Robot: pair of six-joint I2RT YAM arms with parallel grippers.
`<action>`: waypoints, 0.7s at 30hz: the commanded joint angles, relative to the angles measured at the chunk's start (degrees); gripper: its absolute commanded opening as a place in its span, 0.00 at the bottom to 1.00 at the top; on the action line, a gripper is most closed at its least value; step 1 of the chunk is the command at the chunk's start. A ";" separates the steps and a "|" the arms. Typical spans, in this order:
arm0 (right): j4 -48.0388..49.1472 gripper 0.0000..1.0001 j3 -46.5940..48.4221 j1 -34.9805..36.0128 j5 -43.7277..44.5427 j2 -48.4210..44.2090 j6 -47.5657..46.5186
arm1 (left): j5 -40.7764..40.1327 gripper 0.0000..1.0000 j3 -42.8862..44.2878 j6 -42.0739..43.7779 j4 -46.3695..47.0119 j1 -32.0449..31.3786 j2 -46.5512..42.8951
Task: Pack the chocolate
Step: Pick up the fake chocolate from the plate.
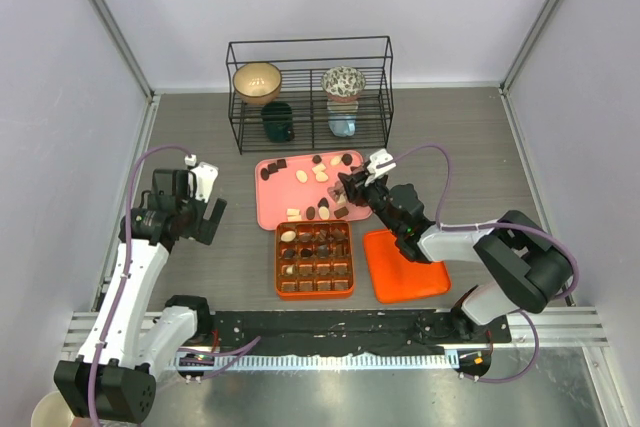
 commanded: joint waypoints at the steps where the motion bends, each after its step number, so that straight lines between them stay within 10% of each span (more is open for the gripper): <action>1: 0.48 0.39 -0.53 0.31 1.62 -1.19 -0.23 | 0.63 1.00 1.53 0.40 0.12 0.03 -1.17; 21: -6.10 0.20 10.28 3.91 -3.48 -11.54 -4.97 | 0.64 1.00 1.44 0.75 0.39 0.03 -1.09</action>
